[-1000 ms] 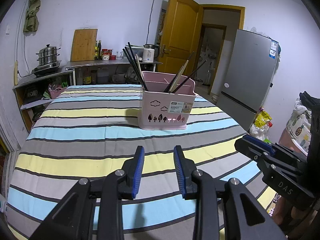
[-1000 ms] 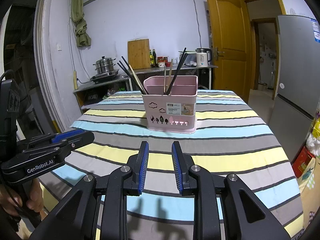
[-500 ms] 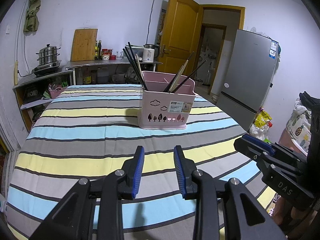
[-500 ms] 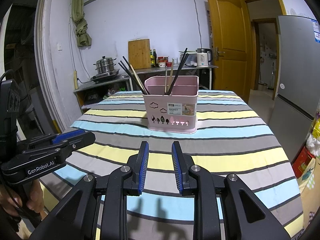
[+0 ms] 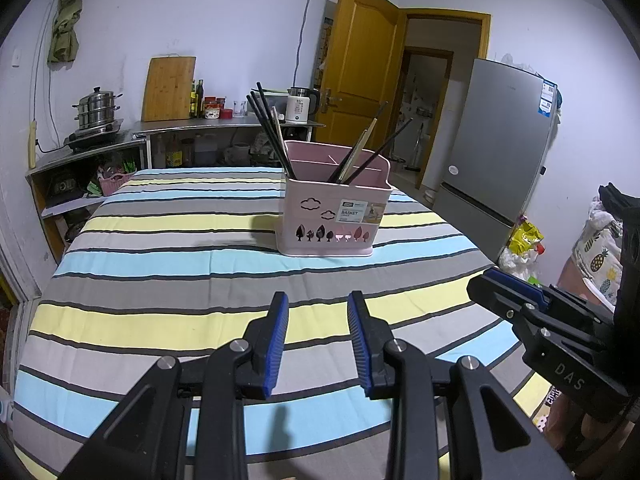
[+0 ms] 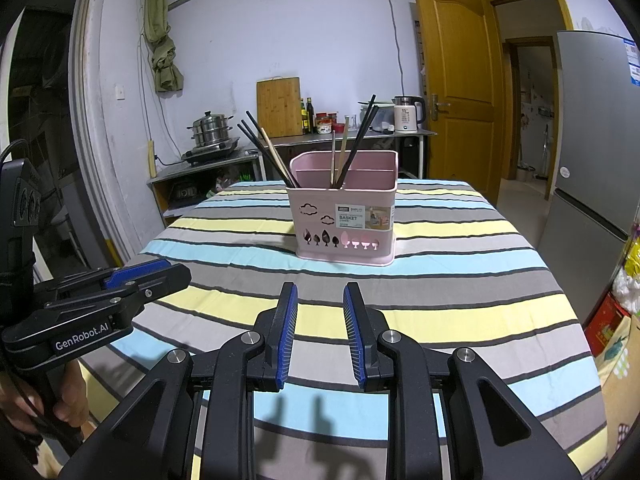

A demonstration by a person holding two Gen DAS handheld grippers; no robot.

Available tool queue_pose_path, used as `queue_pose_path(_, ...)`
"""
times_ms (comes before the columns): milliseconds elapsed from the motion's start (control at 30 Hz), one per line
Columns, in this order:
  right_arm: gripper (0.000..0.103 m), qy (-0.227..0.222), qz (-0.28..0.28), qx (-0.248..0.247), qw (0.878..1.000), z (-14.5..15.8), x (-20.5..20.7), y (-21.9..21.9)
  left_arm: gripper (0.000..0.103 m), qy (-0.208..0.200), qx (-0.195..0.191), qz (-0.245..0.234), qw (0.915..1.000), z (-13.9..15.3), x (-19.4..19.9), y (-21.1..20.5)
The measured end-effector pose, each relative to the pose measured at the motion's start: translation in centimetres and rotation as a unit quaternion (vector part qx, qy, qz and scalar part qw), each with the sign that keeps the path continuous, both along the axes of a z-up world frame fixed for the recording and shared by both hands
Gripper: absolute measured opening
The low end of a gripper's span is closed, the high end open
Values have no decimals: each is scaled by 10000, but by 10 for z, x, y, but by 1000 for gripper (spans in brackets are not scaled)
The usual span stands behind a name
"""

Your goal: Organize utensils

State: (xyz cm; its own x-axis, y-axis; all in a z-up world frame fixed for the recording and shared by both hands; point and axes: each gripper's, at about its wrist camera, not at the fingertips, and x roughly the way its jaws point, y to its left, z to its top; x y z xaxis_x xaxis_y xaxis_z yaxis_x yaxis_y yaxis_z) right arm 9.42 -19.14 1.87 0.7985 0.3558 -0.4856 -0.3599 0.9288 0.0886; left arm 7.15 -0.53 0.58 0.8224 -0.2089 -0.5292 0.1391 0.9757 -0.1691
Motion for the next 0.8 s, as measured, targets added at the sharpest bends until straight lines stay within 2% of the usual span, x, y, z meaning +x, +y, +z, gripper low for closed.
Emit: queue_pose_path(800, 24, -5, -1, -3, 10000, 1, 0, 1, 32, 12, 6, 14, 10000, 1, -1, 2)
